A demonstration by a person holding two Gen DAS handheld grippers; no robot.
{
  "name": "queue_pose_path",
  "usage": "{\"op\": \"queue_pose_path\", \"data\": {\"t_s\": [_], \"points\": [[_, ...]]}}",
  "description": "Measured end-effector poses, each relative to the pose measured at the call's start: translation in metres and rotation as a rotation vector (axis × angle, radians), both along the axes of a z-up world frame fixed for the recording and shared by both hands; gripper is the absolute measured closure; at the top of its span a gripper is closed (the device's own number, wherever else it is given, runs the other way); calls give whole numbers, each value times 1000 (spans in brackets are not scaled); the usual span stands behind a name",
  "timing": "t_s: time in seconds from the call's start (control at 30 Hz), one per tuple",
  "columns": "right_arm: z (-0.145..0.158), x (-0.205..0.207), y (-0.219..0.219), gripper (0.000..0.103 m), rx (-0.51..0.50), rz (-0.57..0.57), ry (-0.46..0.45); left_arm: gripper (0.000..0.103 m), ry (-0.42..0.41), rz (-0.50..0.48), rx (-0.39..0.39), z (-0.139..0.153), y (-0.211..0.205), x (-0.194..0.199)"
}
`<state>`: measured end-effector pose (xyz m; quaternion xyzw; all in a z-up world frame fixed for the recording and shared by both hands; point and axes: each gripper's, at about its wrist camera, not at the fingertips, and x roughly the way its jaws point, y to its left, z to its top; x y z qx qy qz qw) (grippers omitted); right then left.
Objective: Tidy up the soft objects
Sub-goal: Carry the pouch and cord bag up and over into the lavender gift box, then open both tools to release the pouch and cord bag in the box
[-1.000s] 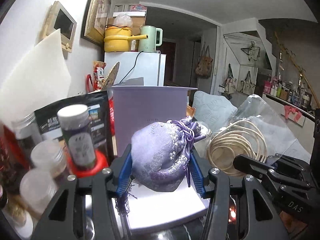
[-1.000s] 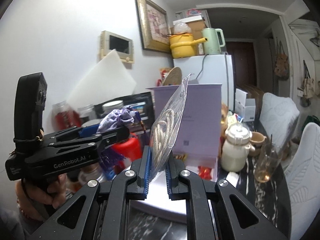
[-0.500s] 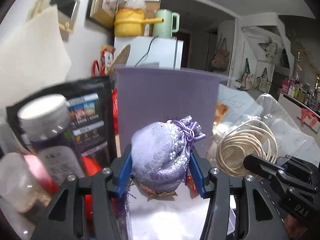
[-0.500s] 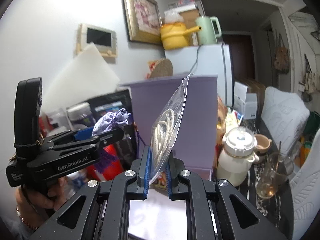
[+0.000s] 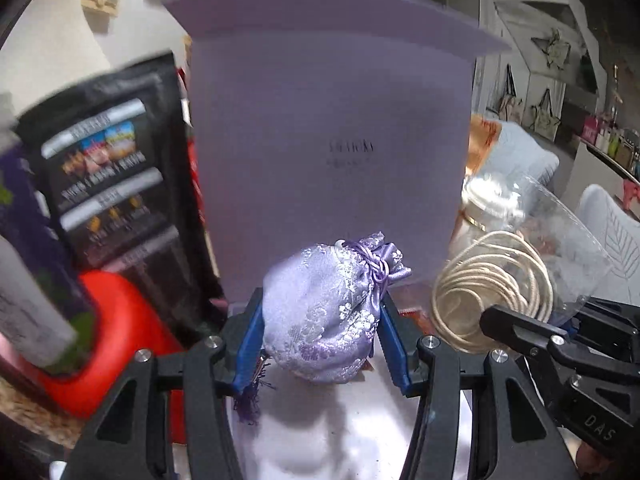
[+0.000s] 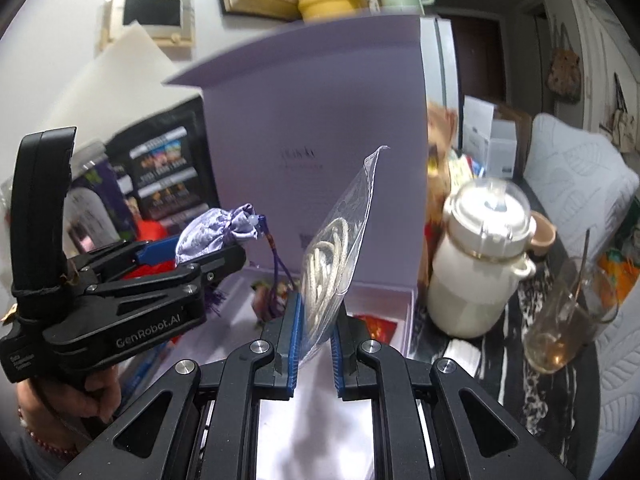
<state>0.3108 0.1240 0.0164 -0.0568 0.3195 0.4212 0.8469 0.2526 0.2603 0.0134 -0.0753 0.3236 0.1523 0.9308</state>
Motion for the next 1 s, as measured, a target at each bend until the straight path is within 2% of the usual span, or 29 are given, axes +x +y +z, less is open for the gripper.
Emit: {"op": "queue_pose_path", "data": {"t_s": [0.23,0.47,1.0], "points": [[-27,18,5,90,-49,0,89,51,72,-1,-22,-24,2,13],[-42,25,12,90,-89,-4,123,51,131,11,-39,-42,9,21],[-58,30,24,88,-150,-26,133,51,212,5,-75,-68,10,39]]}}
